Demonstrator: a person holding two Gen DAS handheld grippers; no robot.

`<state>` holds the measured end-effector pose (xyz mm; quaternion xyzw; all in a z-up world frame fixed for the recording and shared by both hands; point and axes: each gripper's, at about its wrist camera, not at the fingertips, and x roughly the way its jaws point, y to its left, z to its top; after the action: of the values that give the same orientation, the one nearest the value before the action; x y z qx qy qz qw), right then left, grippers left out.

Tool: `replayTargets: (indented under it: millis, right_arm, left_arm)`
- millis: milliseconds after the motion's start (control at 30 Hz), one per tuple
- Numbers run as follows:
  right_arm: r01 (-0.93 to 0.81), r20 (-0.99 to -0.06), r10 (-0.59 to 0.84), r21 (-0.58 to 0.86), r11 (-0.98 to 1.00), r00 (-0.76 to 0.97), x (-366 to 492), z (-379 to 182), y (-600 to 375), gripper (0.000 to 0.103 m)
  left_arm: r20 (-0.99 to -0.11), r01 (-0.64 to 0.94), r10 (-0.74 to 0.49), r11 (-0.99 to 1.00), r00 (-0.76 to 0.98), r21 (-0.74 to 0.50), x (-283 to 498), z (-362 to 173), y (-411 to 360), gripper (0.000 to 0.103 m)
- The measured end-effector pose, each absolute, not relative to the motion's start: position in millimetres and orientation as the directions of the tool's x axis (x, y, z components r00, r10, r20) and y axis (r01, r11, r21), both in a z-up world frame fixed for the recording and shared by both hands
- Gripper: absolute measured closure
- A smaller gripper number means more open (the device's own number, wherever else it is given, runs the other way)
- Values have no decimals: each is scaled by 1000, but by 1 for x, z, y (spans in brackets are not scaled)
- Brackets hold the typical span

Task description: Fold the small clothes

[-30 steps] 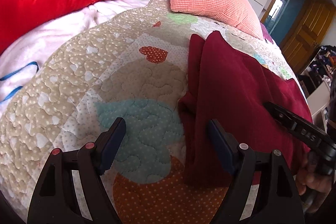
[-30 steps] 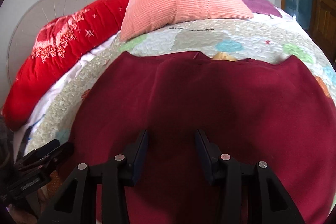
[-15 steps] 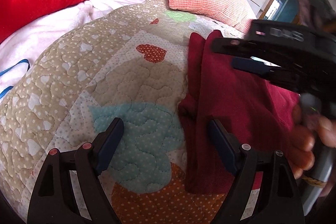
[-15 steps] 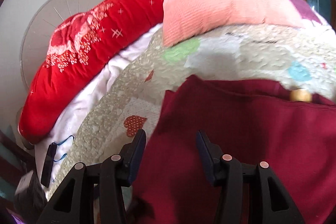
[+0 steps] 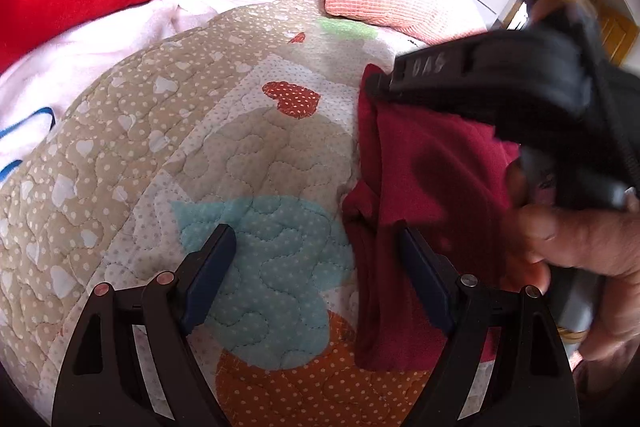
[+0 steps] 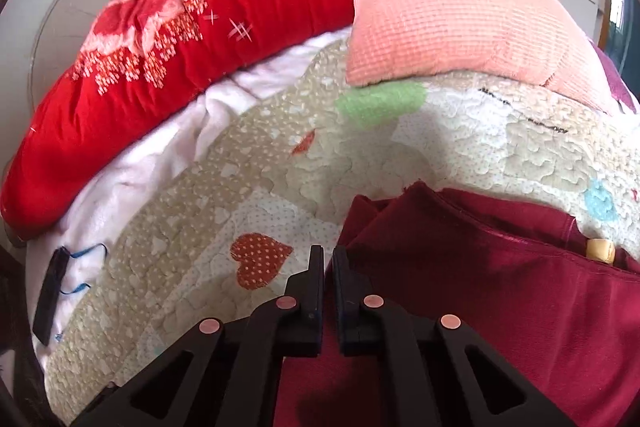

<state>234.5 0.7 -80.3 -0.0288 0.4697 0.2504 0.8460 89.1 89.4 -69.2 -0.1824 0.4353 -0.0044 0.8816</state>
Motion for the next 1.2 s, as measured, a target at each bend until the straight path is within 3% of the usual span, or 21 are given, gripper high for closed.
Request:
replayTargets:
  millis: [167,333,533,767,967,1000,1067,1100,1133,1200]
  right_arm:
    - [-448,-750,503,307,840,430,229,-64,-24,97]
    - [-438,-741,435,210,874,512,223,-52,-40,94]
    - [-341,-792,361,206,917,492,249,-83,-55,95]
    - [-341,-795,361,208,917,487,268,-100,-50,93]
    - [-324,-757,438,309,894,485,266,-100,-67,92]
    - [-321,-755,443,318,892,483,263,-97,-67,90]
    - [-325,-743,473,352,878,474,254,-89,-70,76]
    - [-327,-737,489,370,870,467,249,-85,-70,61]
    - [-325,-739,495,379,866,457,244,-81,-70,55]
    - [-329,-765,481,363,872,428,236,-75,-63,54]
  left_arm:
    - [-767,-147,-156,939,622,-310,89,-69,87,19]
    - [-766,-147,-156,939,624,-311,89,-70,87,19]
    - [-763,-146,-160,938,626,-316,88,-70,87,18]
    - [-762,-143,-159,939,628,-313,90,-72,87,14]
    - [-764,-141,-153,942,626,-304,91,-72,86,14]
    - [-764,-141,-155,941,626,-307,91,-72,86,14]
    - [-764,-141,-160,939,625,-312,91,-72,86,14]
    - [-763,-141,-165,937,625,-319,91,-72,87,14]
    - [-762,-143,-169,935,625,-325,91,-71,88,14]
    - [-761,-147,-177,930,624,-337,88,-70,89,14]
